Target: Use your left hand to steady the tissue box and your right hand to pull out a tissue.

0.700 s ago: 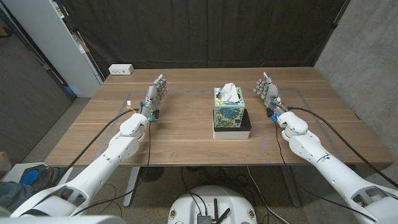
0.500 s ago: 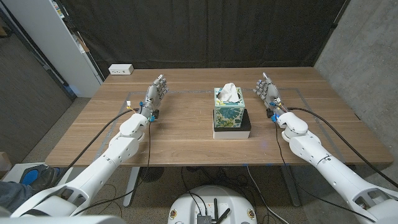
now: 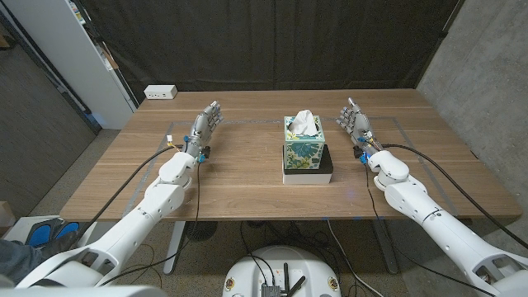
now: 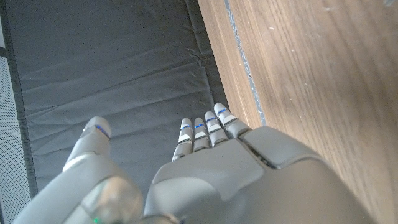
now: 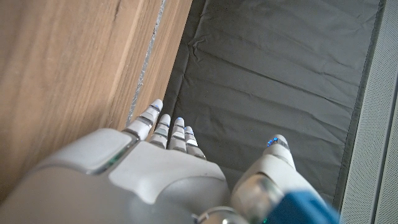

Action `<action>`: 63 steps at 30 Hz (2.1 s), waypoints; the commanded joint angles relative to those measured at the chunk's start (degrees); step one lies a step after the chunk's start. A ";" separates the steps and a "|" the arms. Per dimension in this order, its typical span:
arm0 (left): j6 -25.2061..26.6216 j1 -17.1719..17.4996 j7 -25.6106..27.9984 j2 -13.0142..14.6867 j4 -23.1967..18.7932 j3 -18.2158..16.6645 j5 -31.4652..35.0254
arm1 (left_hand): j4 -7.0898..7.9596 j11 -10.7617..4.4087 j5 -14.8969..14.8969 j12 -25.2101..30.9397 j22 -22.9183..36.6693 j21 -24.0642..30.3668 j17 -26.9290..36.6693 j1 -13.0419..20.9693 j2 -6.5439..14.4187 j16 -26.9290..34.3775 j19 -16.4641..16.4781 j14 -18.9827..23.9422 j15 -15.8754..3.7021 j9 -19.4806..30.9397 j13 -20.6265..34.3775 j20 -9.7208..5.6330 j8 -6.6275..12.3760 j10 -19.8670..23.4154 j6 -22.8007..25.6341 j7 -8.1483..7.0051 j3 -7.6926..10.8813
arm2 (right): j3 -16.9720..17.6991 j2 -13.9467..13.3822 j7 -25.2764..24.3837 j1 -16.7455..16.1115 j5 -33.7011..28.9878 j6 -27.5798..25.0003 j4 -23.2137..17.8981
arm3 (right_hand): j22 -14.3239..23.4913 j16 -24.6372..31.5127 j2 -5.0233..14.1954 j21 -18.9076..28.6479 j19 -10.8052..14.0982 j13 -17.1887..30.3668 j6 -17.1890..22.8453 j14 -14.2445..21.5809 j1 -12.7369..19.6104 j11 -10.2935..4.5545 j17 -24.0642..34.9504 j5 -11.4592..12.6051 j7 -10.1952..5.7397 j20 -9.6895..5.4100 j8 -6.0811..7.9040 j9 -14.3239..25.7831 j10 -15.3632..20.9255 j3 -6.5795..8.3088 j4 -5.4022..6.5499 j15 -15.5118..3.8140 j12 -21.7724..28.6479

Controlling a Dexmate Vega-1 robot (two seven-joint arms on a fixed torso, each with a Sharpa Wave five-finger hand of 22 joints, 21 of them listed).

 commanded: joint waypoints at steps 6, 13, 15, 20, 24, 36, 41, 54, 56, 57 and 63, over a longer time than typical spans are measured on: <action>-3.66 0.88 13.42 0.45 -0.70 0.92 13.65 | 0.20 -1.59 0.97 3.00 0.44 2.96 0.29 9.84 -2.04 2.06 10.64 11.37 -2.00 0.66 1.00 0.32 2.58 10.10 9.55 -0.12 1.87 | 0.96 0.19 1.88 -1.16 0.85 4.08 -0.44 | 0.32 0.19 0.65 0.24 -0.10 -0.23 0.85 0.54 0.57 0.08 -0.18 0.35 0.48 -0.04 0.35 0.22 0.55 0.31 -0.03 -0.11 0.33; 0.58 -0.07 16.23 1.91 -1.51 3.20 19.33 | 0.32 -1.27 0.91 2.32 0.41 2.63 0.26 10.77 -2.57 1.20 10.44 10.38 -1.44 0.66 0.98 0.47 1.83 9.21 8.75 0.25 1.63 | 0.82 0.32 1.27 -0.34 -0.77 5.14 1.02 | 0.33 0.05 0.75 0.13 -0.48 -0.35 1.03 0.21 0.67 0.07 -0.27 0.33 0.32 -0.31 0.39 0.22 0.57 0.38 -0.13 -0.28 0.32; 0.90 0.25 18.83 1.57 -2.69 3.31 21.10 | 0.37 -1.19 0.87 2.14 0.41 2.54 0.26 10.86 -2.70 1.09 10.35 10.31 -1.31 0.65 0.98 0.55 1.69 8.91 8.63 0.32 1.54 | 0.23 -0.11 2.31 0.59 -0.83 3.78 1.65 | 0.33 0.05 0.77 0.16 -0.44 -0.37 1.17 0.20 0.70 0.02 -0.29 0.33 0.34 -0.37 0.44 0.22 0.64 0.39 -0.15 -0.30 0.34; 5.78 2.25 29.54 4.54 -9.50 3.67 33.56 | 0.57 -1.07 0.75 2.67 0.46 2.72 0.32 11.23 -3.05 1.41 11.24 11.92 -1.39 0.68 1.14 1.19 1.81 10.69 9.82 0.43 1.17 | 0.36 -0.36 0.66 0.12 -2.01 4.05 0.35 | 0.34 0.08 0.84 0.25 -0.27 -0.44 1.35 0.29 0.78 -0.06 -0.34 0.32 0.17 -0.47 0.49 0.22 0.72 0.44 -0.22 -0.25 0.36; 1.93 1.44 28.59 4.51 -7.18 3.50 32.98 | 0.67 -1.32 0.69 2.72 0.49 2.83 0.35 11.24 -3.22 1.45 11.67 12.31 -1.66 0.69 1.19 1.07 1.80 10.98 10.14 0.21 0.96 | -0.13 -0.98 2.22 0.32 -2.74 4.86 1.10 | 0.33 0.11 0.92 0.51 0.36 -0.52 1.40 0.36 0.87 -0.09 -0.41 0.31 0.24 -0.58 0.48 0.23 0.78 0.50 -0.30 -0.17 0.37; 6.47 -1.22 34.93 4.32 -5.38 6.64 43.70 | 0.77 -1.50 0.62 2.34 0.51 2.45 0.38 11.55 -3.32 0.88 11.11 11.53 -1.79 0.70 1.31 0.76 1.32 10.47 9.76 0.12 0.67 | -0.23 0.20 2.81 0.87 -2.30 6.26 2.96 | 0.31 0.50 1.09 0.82 1.40 -0.69 1.64 1.26 1.06 -0.10 -0.53 0.28 0.19 -0.46 0.48 0.26 0.55 0.60 -0.49 -0.05 0.30; 9.79 -0.92 34.34 5.82 -7.17 7.83 46.14 | 0.82 -1.41 0.62 1.86 0.52 2.04 0.41 11.91 -3.21 0.31 10.39 10.58 -1.45 0.70 1.39 0.82 0.74 9.60 8.90 0.03 0.54 | -0.30 -0.13 1.41 0.56 -3.15 5.43 2.11 | 0.31 0.67 1.14 0.90 1.73 -0.74 1.74 1.70 1.11 0.05 -0.58 0.27 0.24 -0.46 0.48 0.27 0.85 0.62 -0.55 0.13 0.42; 12.79 1.28 34.23 6.94 -10.85 7.74 45.21 | 0.92 -0.92 0.67 0.99 0.51 1.32 0.46 12.48 -2.96 -0.43 9.23 9.47 -0.85 0.68 1.48 1.05 -0.32 8.07 7.39 0.21 0.27 | -0.24 0.34 1.84 0.82 -2.57 5.85 3.10 | 0.31 0.67 1.22 0.82 1.82 -0.83 1.81 1.76 1.16 0.06 -0.67 0.24 0.24 -0.32 0.43 0.29 1.01 0.64 -0.64 0.12 0.44; 13.58 2.00 33.71 7.48 -12.06 7.59 44.96 | 0.89 -0.95 0.70 0.97 0.49 1.43 0.42 12.64 -2.93 -0.45 9.66 9.59 -0.94 0.68 1.45 0.60 -0.33 8.21 7.52 0.33 0.25 | -0.15 0.25 2.17 0.64 -2.47 6.29 3.12 | 0.31 0.66 1.23 0.80 1.81 -0.84 1.80 1.75 1.16 0.04 -0.68 0.24 0.25 -0.33 0.42 0.29 1.03 0.65 -0.64 0.11 0.44; 15.00 2.69 35.05 7.63 -13.17 7.52 46.20 | 0.89 -0.95 0.70 0.95 0.48 1.43 0.42 12.65 -2.93 -0.47 9.67 9.57 -1.01 0.68 1.45 0.57 -0.34 8.17 7.53 0.34 0.25 | -0.06 0.29 1.36 0.40 -2.71 6.12 2.79 | 0.31 0.66 1.23 0.80 1.81 -0.84 1.82 1.74 1.16 0.06 -0.68 0.24 0.26 -0.33 0.42 0.29 1.04 0.65 -0.65 0.09 0.45; 14.69 4.85 35.59 8.92 -15.51 6.81 46.35 | 0.90 -0.81 0.71 0.84 0.46 1.36 0.38 12.78 -2.95 -0.57 9.72 9.59 -1.06 0.67 1.41 0.33 -0.37 8.19 7.74 0.75 0.15 | -0.18 0.33 1.82 0.53 -2.37 5.80 3.00 | 0.31 0.66 1.28 0.75 1.81 -0.87 1.94 1.76 1.17 0.10 -0.73 0.23 0.25 -0.30 0.43 0.29 1.12 0.65 -0.68 0.25 0.46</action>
